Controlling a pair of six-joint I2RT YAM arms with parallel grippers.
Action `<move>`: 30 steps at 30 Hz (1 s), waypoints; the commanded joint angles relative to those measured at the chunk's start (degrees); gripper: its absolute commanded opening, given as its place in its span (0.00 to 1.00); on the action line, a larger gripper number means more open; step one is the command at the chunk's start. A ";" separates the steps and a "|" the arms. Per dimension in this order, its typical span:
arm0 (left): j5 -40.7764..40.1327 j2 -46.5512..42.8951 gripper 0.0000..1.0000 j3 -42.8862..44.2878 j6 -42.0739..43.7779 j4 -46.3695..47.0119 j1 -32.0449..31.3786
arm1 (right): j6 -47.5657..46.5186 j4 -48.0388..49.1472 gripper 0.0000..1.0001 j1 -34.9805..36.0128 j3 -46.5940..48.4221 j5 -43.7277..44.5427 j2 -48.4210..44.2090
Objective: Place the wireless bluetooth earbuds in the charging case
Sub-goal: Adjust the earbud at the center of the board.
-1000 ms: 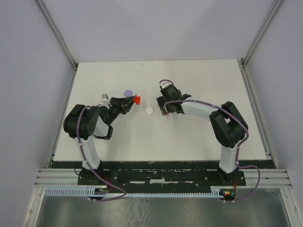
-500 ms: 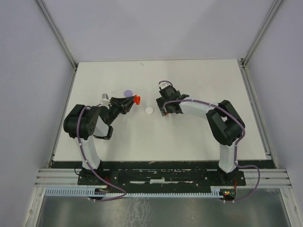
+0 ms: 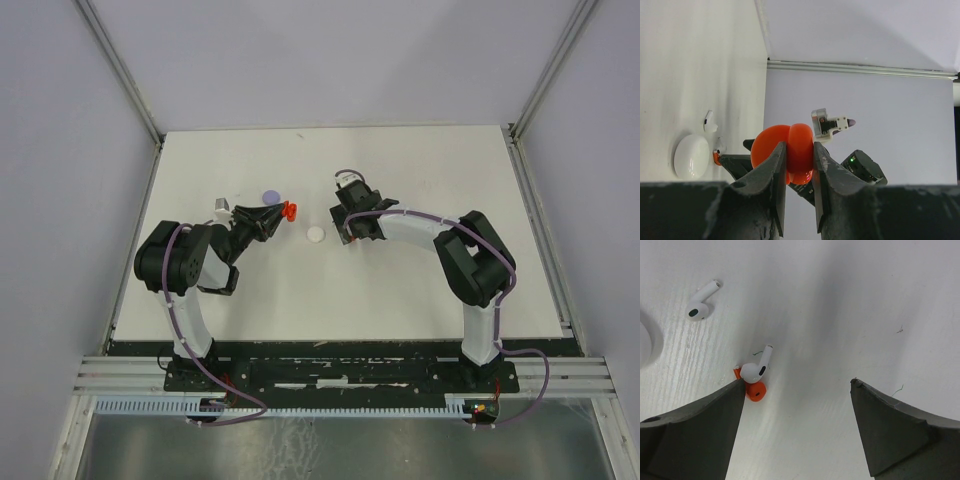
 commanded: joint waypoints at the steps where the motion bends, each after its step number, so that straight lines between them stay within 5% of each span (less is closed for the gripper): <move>1: 1.33 0.38 0.03 0.85 -1.32 11.53 0.20 | -0.27 1.52 0.94 -0.37 1.15 2.04 -1.26; 14: 1.32 0.36 0.03 0.78 -1.31 11.50 0.23 | 2.36 -1.42 0.83 -1.22 3.83 -0.66 1.55; 30: 1.23 0.36 0.03 0.84 -1.31 11.55 0.23 | 2.84 -2.90 0.83 -2.40 3.79 -0.75 2.28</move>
